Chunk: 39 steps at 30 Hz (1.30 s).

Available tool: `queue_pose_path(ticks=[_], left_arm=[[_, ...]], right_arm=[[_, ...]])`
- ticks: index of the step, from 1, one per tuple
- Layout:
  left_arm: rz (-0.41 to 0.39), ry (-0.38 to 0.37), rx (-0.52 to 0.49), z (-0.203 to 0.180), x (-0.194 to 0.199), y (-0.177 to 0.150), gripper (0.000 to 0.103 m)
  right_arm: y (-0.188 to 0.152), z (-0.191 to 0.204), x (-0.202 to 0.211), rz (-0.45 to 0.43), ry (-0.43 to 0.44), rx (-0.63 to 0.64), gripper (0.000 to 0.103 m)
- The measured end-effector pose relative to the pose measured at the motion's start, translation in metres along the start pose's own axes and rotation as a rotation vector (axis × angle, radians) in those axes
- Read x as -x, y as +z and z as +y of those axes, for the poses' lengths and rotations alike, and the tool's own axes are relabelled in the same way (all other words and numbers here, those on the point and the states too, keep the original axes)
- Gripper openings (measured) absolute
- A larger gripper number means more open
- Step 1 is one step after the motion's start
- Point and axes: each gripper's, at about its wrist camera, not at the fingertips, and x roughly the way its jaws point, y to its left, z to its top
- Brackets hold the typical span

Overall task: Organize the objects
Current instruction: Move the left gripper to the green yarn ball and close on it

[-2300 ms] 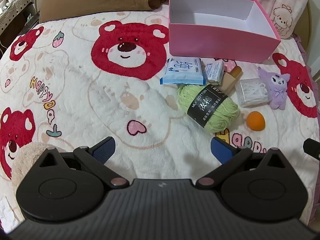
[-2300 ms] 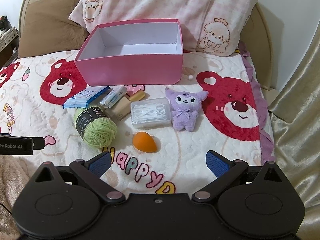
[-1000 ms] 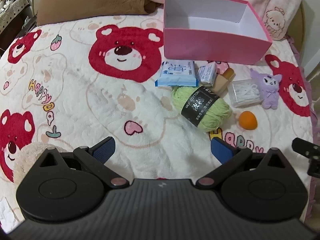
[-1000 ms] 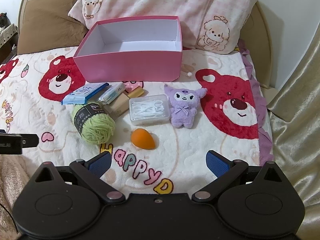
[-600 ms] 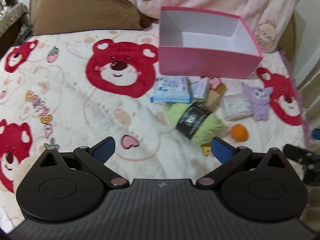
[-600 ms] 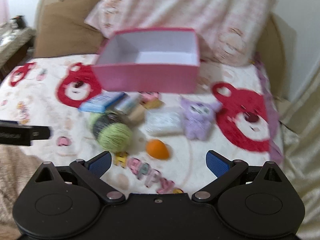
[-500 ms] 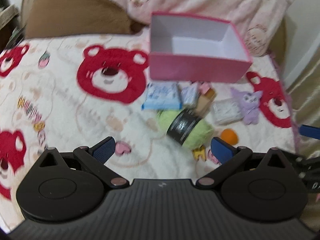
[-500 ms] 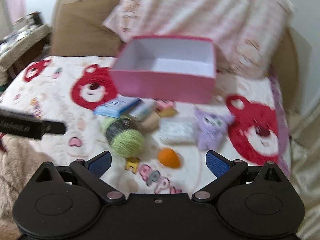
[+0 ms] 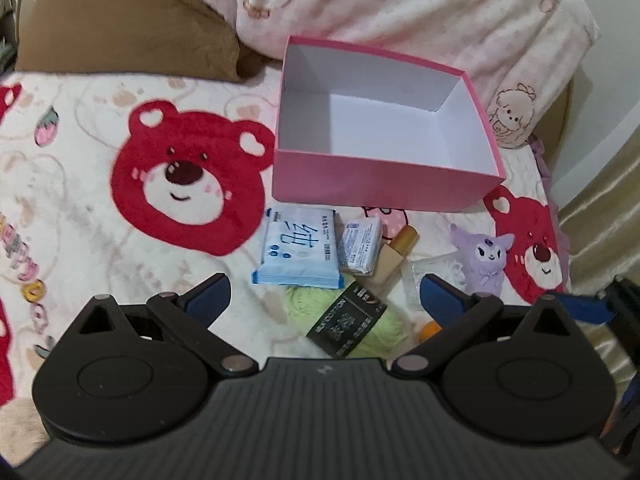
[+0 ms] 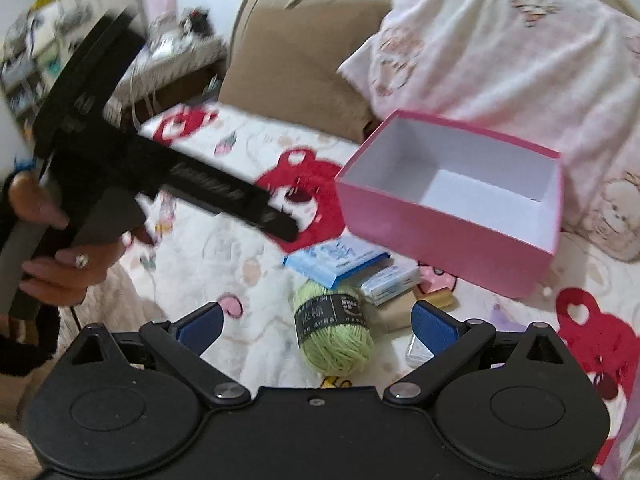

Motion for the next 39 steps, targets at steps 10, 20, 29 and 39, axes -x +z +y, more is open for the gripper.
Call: queue_pose_path(ticks=[10, 20, 29, 39], left_arm=[[0.083, -0.067, 0.078, 0.022, -0.058, -0.025, 0.101], [0.089, -0.118, 0.169, 0.035, -0.089, -0.038, 0.100], [0.125, -0.112, 0.217, 0.039, -0.115, -0.046, 0.098], [0.195, -0.215, 0.322, 0.042, -0.138, -0.061, 0.077]], right_arm=[[-0.018, 0.030, -0.063, 0.155, 0.006, 0.312, 0.101], [-0.024, -0.005, -0.119, 0.251, 0.089, 0.214, 0.100], [-0.029, -0.009, -0.156, 0.303, 0.097, 0.174, 0.099], [-0.048, -0.020, -0.164, 0.306, 0.085, 0.043, 0.072]])
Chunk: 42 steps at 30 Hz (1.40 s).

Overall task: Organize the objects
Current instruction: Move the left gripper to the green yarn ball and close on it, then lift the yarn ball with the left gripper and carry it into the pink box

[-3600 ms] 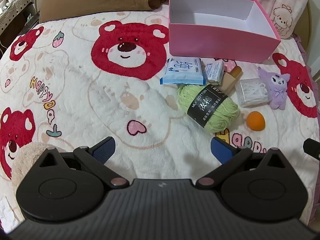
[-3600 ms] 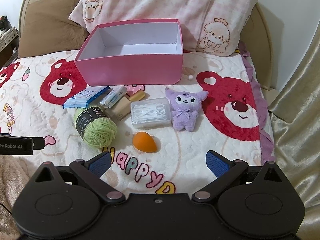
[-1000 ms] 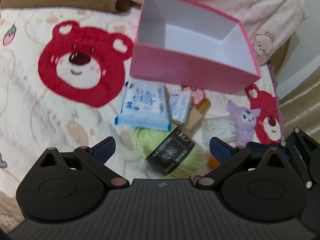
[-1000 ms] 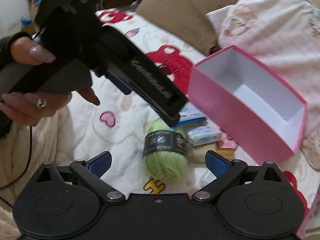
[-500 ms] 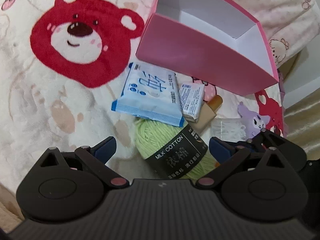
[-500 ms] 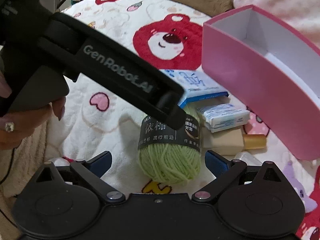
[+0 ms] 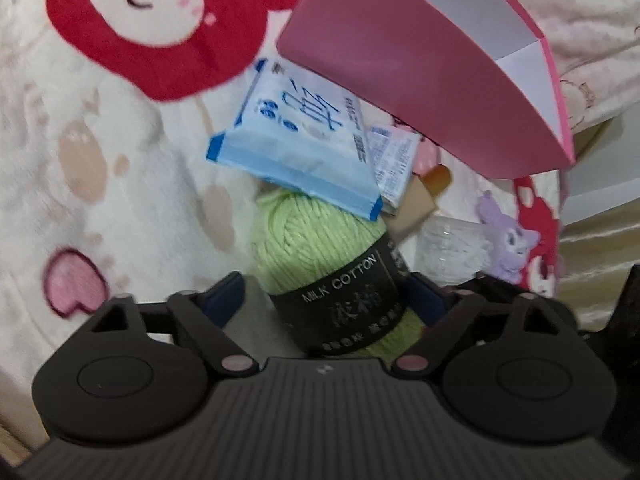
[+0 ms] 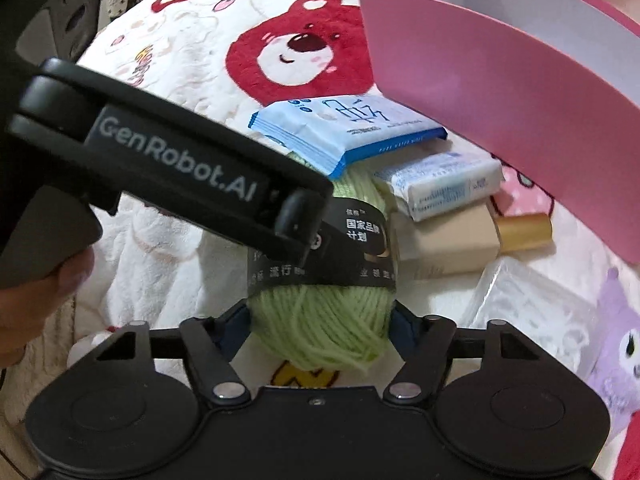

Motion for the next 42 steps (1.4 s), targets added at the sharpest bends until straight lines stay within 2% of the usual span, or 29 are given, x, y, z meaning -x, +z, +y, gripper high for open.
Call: queue_pose_path(ticks=[1, 4, 9, 17, 22, 26, 31, 35, 42], left_arm=[[0.000, -0.019, 0.005, 0.000, 0.000, -0.001, 0.073], [-0.027, -0.014, -0.035, -0.006, 0.006, -0.006, 0.068], [-0.011, -0.005, -0.082, -0.011, 0.017, -0.015, 0.066], [0.034, -0.010, -0.191, -0.027, 0.039, -0.031, 0.066], [-0.005, -0.056, -0.259, -0.041, 0.059, -0.027, 0.066], [-0.044, -0.093, -0.315, -0.058, 0.077, -0.012, 0.065], [-0.106, -0.082, -0.416, -0.088, 0.104, 0.004, 0.065], [-0.122, -0.097, -0.485, -0.113, 0.121, 0.026, 0.065], [-0.172, -0.140, -0.554, -0.149, 0.130, 0.063, 0.065]], right_arm=[[-0.002, 0.001, 0.001, -0.008, 0.001, -0.021, 0.069], [-0.010, -0.001, 0.009, -0.053, 0.018, -0.110, 0.065], [-0.021, 0.011, 0.021, -0.094, 0.046, -0.207, 0.063], [-0.039, 0.023, 0.039, -0.124, 0.057, -0.267, 0.063], [-0.044, 0.025, 0.068, -0.207, 0.048, -0.285, 0.063], [-0.034, 0.024, 0.087, -0.276, 0.026, -0.273, 0.063], [-0.020, 0.020, 0.115, -0.374, 0.009, -0.281, 0.063], [-0.008, 0.018, 0.135, -0.447, -0.035, -0.281, 0.063], [0.031, -0.006, 0.159, -0.492, -0.122, -0.277, 0.063]])
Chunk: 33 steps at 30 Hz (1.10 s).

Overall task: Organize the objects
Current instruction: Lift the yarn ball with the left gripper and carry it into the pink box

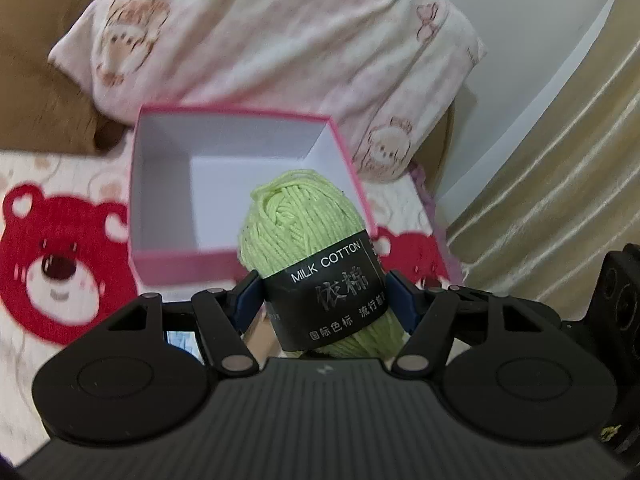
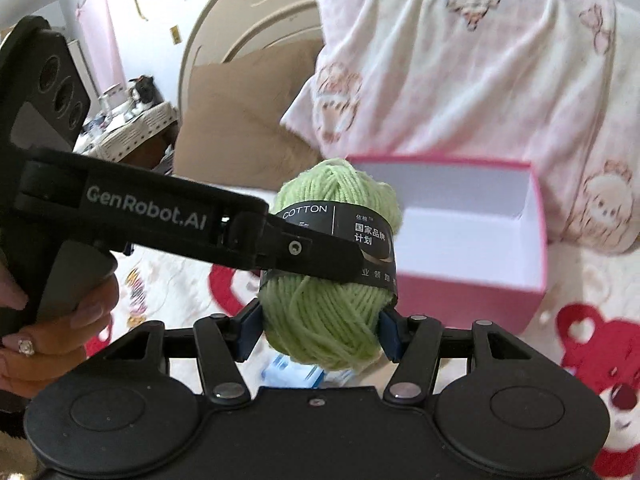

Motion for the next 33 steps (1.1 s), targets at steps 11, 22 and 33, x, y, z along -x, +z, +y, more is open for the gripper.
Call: queue_pose_path(ticks=[11, 22, 33], left_arm=[[0.014, -0.019, -0.044, 0.003, -0.076, 0.070, 0.065], [0.116, -0.127, 0.016, 0.033, -0.192, 0.104, 0.065], [0.194, -0.113, 0.109, 0.060, -0.245, 0.104, 0.064]], right_arm=[[0.028, -0.055, -0.044, -0.094, -0.101, -0.074, 0.062], [0.035, -0.102, -0.120, -0.022, -0.367, -0.043, 0.057], [0.038, -0.110, -0.180, 0.185, -0.553, 0.169, 0.055]])
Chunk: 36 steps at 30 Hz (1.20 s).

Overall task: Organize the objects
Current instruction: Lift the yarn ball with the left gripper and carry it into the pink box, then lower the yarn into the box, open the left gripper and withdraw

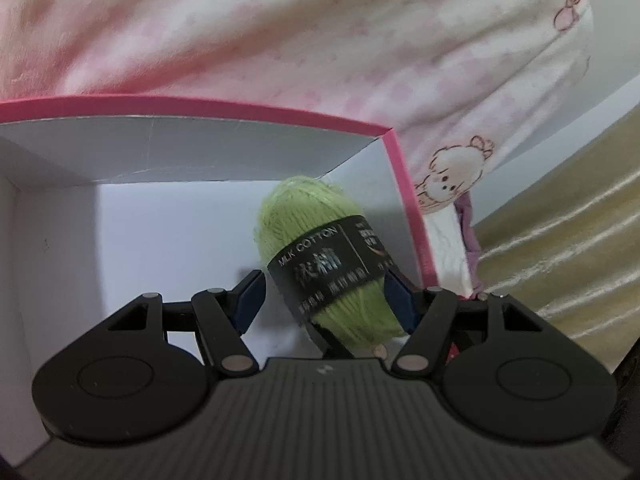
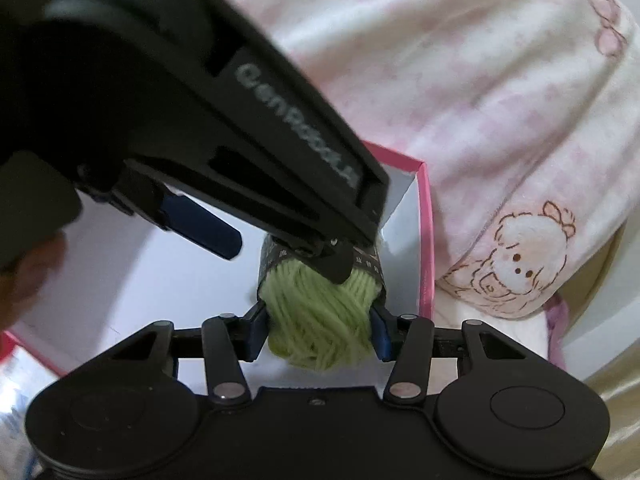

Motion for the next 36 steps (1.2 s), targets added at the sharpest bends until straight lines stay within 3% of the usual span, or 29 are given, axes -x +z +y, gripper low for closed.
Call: queue_pose_path(ticks=[3, 5, 7, 12, 15, 17, 24, 26, 28, 31, 36], left_arm=[[0.013, 0.013, 0.027, 0.007, -0.011, -0.002, 0.058], [0.021, -0.022, 0.059, 0.013, -0.016, -0.003, 0.045], [0.033, -0.039, 0.074, 0.016, -0.021, -0.003, 0.042], [0.053, 0.011, 0.012, 0.017, -0.026, -0.006, 0.036], [0.051, 0.022, -0.017, 0.014, -0.032, -0.004, 0.035], [0.046, 0.031, -0.040, 0.009, -0.034, -0.002, 0.035], [0.042, 0.035, -0.083, -0.007, -0.049, 0.005, 0.035], [0.042, 0.049, -0.078, -0.007, -0.050, 0.006, 0.039], [0.032, 0.073, -0.082, -0.009, -0.046, 0.003, 0.044], [0.010, 0.115, -0.153, -0.019, -0.032, -0.005, 0.062], [0.029, 0.157, -0.176, -0.024, 0.002, -0.018, 0.063]], right_arm=[[0.002, 0.006, -0.010, 0.020, -0.014, 0.050, 0.055], [0.002, 0.007, -0.016, 0.033, -0.017, 0.072, 0.059], [0.000, 0.005, -0.016, 0.038, -0.004, 0.077, 0.061], [-0.011, -0.005, -0.001, 0.018, 0.069, 0.096, 0.061], [-0.014, -0.011, -0.002, 0.030, 0.114, 0.098, 0.034], [-0.014, -0.012, -0.003, 0.017, 0.105, 0.110, 0.029], [-0.009, -0.013, -0.009, -0.008, 0.045, 0.090, 0.026], [-0.011, -0.012, -0.008, -0.014, 0.040, 0.074, 0.026], [-0.012, -0.014, -0.001, -0.025, 0.057, 0.027, 0.030], [-0.020, -0.020, 0.015, -0.054, 0.123, -0.058, 0.035], [-0.037, -0.004, 0.047, -0.078, 0.214, -0.141, 0.045]])
